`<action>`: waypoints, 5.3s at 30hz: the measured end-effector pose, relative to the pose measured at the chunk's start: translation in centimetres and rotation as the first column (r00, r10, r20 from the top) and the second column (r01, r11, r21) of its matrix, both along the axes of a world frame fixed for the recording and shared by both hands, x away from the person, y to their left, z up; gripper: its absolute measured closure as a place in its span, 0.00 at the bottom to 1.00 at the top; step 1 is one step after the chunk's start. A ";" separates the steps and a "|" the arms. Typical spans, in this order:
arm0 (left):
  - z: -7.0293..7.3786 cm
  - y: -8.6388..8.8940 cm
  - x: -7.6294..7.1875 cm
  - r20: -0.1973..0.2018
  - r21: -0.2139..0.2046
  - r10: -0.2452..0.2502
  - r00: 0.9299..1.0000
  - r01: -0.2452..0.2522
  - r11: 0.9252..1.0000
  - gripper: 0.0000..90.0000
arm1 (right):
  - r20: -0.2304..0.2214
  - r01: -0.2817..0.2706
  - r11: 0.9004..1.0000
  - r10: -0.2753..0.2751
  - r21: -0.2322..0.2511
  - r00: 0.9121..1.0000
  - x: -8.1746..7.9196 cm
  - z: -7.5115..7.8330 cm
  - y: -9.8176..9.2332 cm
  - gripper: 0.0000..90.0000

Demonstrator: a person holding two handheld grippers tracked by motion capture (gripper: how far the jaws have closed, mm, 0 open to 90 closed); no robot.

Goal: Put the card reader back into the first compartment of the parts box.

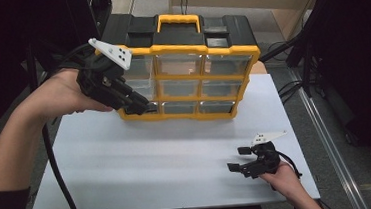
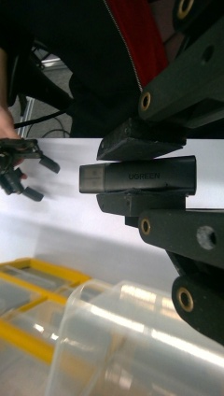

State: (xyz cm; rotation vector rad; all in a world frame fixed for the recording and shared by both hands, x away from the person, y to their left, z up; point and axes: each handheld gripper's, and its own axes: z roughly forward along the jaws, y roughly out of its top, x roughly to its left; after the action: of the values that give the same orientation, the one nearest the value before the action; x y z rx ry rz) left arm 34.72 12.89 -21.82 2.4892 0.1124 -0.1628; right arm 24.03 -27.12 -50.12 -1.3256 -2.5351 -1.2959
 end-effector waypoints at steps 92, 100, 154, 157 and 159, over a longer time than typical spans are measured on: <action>2.3 2.0 0.9 0.014 -0.147 0.241 0.970 -0.237 0.960 0.31 | 0.002 -0.025 1.000 0.025 0.008 1.000 0.4 0.0 0.4 0.14; 1.1 1.6 -1.3 0.045 -0.168 0.230 0.972 -0.219 0.961 0.31 | 0.000 -0.024 1.000 0.024 0.011 1.000 0.4 0.1 0.4 0.14; -16.6 3.2 -6.0 0.058 -0.149 0.355 0.933 -0.343 0.927 0.30 | 0.009 -0.021 1.000 0.021 0.008 1.000 0.4 0.1 0.6 0.14; -17.7 3.4 -5.9 0.050 -0.157 0.377 0.925 -0.365 0.918 0.30 | 0.016 -0.019 1.000 0.019 0.010 1.000 0.4 0.1 0.6 0.14; -18.3 3.4 -6.0 0.045 -0.170 0.391 0.919 -0.379 0.910 0.30 | 0.019 -0.015 1.000 0.014 0.011 1.000 0.4 0.1 0.7 0.14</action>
State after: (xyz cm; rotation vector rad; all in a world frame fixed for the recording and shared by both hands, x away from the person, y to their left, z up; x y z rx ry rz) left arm 28.77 16.30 -40.12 2.2586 0.5339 0.0902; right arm 24.41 -26.45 -50.04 -1.2966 -2.5411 -1.3244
